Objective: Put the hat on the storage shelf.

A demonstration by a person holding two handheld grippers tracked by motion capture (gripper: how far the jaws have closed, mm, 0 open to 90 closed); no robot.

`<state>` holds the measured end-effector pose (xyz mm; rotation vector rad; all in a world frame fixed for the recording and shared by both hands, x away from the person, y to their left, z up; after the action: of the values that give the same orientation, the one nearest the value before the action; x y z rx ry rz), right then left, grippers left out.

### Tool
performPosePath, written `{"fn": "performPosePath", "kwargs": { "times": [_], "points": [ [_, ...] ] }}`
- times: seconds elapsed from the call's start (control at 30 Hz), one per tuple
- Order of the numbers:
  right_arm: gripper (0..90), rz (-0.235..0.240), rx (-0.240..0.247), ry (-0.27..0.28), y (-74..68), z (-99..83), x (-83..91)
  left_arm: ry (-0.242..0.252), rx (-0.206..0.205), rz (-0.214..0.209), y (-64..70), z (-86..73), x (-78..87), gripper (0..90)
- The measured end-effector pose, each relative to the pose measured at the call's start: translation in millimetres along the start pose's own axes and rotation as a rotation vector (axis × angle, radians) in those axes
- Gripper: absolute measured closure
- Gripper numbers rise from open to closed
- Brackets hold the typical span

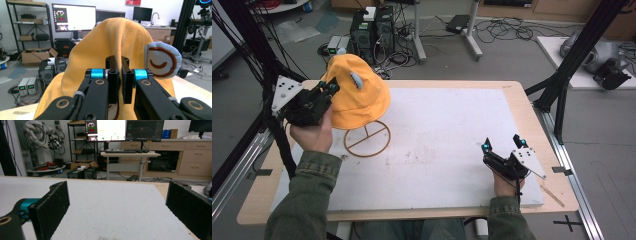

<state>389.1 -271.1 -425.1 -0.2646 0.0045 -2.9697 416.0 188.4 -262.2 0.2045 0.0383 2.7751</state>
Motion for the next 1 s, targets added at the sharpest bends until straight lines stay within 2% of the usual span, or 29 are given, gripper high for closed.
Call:
{"fn": "performPosePath", "kwargs": {
  "times": [0.17, 0.47, 0.83, 0.9, 0.93, 1.0],
  "points": [
    [4.7, -0.001, 0.002, 0.0, 0.5, 0.0, -0.6, -0.023, 0.006, -0.008, -1.1, -7.4, -2.1, 86.8],
    [4.7, -0.002, 0.003, 0.005, 0.9, 0.6, -0.3, -0.028, 0.029, 0.003, -3.9, -10.8, -5.1, 86.8],
    [4.7, 0.001, 0.001, 0.003, 0.1, 0.4, -0.4, -0.046, 0.009, -0.01, -1.6, -11.5, -7.3, 85.7],
    [4.7, 0.002, 0.0, 0.002, 0.0, 0.3, -0.4, -0.041, 0.021, -0.021, -1.4, -10.8, -7.7, 72.8],
    [4.7, 0.001, 0.003, 0.005, 0.3, 0.5, -0.4, -0.043, 0.059, 0.005, -6.5, -10.0, -8.3, 59.2],
    [4.7, -0.002, 0.001, 0.007, 0.8, 0.9, -0.3, -0.054, 0.069, 0.007, -8.8, -10.3, -8.1, 48.3]
  ]
}}
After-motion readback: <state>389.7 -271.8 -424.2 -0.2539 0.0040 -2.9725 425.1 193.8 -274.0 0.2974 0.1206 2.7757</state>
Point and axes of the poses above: each handheld gripper's, and its own axes: x roughly backward along the jaws, z roughly out of its top, y roughly to its right, the point moved 10 cm from there along -x, roughly forward along the jaws, and after that the axes turned 9 degrees about -y, right-handed, at the moved point
